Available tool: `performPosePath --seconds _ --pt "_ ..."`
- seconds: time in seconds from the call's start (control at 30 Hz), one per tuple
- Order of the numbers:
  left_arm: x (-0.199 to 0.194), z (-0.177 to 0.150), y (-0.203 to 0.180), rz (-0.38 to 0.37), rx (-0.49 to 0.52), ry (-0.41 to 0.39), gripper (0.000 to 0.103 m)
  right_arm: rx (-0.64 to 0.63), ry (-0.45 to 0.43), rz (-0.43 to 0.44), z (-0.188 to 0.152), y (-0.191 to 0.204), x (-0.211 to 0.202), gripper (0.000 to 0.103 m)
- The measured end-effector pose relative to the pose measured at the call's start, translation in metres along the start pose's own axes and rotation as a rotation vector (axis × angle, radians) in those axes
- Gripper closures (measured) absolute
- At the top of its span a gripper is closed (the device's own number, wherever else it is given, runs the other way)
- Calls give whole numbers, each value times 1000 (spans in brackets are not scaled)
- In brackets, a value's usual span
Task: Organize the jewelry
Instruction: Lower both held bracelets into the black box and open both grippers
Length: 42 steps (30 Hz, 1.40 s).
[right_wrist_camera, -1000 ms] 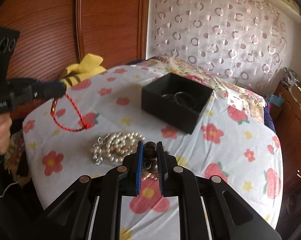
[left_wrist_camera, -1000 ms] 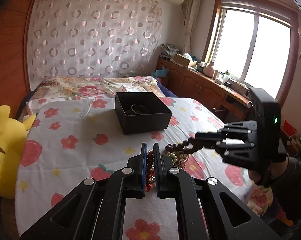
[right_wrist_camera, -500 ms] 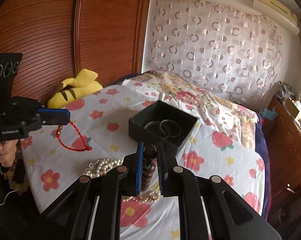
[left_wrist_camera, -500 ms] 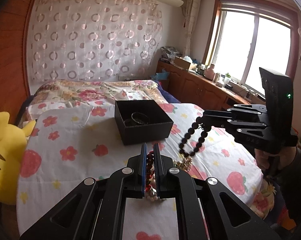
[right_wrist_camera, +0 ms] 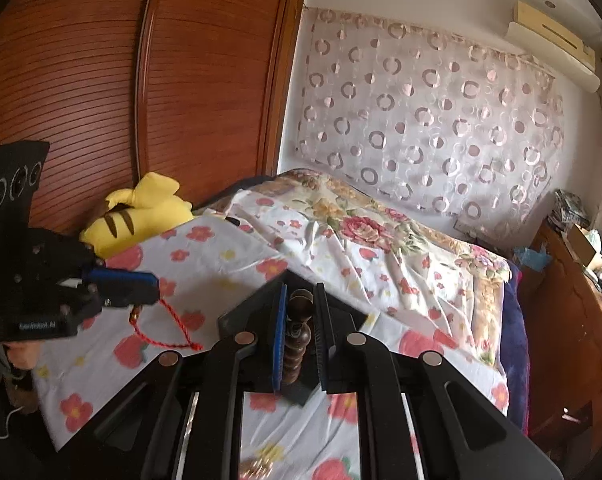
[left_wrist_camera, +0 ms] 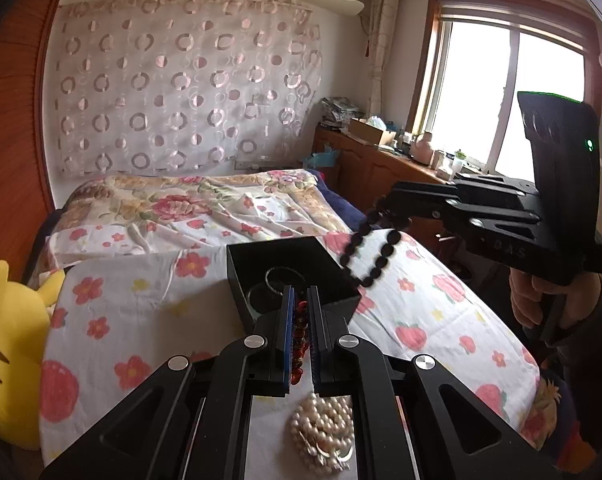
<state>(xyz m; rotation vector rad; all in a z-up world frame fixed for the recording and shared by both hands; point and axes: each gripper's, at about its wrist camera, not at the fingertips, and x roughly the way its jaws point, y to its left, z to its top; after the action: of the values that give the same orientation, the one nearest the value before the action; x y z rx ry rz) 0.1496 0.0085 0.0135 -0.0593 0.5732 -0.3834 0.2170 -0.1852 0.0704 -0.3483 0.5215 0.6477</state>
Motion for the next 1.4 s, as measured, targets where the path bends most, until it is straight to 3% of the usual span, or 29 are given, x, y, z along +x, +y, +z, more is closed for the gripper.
performPosePath --seconds 0.17,0.47,0.67,0.77,1.0,1.07,1.2,1.4 --pt "20 10 9 10 -10 15 97 10 27 27 1 -11 33 88" --pt "58 24 22 10 -16 48 97 55 126 57 -40 -19 90 88" --pt "90 33 25 3 -10 78 97 97 119 62 -48 -29 90 82" --pt "105 37 24 -1 -5 89 97 112 106 61 -47 -36 82 73" --pt "129 40 22 10 4 117 97 132 104 31 -61 -42 66 72" --pt "131 39 23 13 -6 126 80 134 109 24 -68 -39 62 72" --pt "121 36 22 20 -18 114 64 141 122 19 -80 -34 53 72" --pt "83 17 16 41 -30 86 29 168 143 32 -103 -18 37 72"
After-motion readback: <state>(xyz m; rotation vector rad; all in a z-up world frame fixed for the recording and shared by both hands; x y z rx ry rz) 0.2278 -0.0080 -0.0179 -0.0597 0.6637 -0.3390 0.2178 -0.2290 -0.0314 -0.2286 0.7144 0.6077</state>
